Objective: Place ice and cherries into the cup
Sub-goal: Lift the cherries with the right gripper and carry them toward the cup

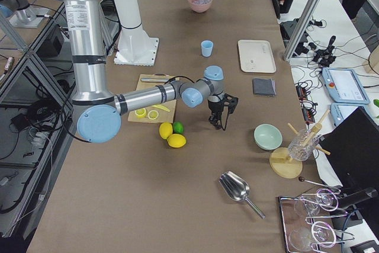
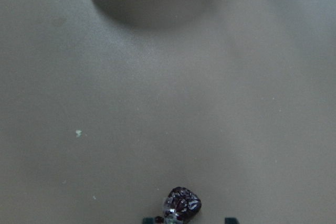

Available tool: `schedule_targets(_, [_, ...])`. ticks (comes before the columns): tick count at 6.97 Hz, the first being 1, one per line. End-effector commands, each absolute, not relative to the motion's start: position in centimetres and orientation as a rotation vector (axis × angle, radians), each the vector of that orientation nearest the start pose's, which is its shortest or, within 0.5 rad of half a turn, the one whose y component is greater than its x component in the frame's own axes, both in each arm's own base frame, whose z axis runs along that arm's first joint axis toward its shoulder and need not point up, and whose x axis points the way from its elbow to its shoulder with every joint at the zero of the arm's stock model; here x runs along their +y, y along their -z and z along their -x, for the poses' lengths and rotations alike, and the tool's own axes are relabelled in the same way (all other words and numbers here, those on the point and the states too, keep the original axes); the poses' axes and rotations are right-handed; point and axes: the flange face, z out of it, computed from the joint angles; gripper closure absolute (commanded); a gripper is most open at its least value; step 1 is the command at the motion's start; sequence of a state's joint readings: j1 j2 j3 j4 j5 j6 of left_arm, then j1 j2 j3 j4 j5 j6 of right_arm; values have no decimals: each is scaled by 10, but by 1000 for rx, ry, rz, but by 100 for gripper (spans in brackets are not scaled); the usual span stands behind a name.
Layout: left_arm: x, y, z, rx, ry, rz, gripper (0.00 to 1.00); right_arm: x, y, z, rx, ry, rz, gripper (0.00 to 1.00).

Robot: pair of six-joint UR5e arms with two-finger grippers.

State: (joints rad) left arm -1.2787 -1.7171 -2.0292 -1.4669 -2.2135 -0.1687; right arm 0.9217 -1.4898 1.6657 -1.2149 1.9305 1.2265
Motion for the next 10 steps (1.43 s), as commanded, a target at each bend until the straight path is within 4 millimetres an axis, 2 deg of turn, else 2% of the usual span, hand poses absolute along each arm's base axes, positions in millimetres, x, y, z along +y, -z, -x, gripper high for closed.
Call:
schedule_targets(1, [-508,-381,-76,725,-278,-332,1,-501,-544,263,-641,-469,-27,61])
schedule_targets(3, [-508,-381,-75,723,-277,-331,1,-501,-543,264,-642,-468,-26,65])
schedule_targets(4, [-508,-380,-76,724,-276,-331,1,-501,-544,265,-641,-469,-26,80])
schedule_targets(5, [-509,-381,-76,724,-276,-330,1,-501,-544,265,-641,-469,-26,100])
schedule_targets(6, [-510,-382,-76,723,-275,-327,1,-501,-541,265,-646,-466,-28,100])
schedule_targets(7, [-510,-382,-76,723,-275,-327,1,-505,-527,268,-666,-464,-42,100])
schedule_targets(10, [-509,-384,-76,724,-274,-324,1,-531,-438,291,-781,-430,-130,100])
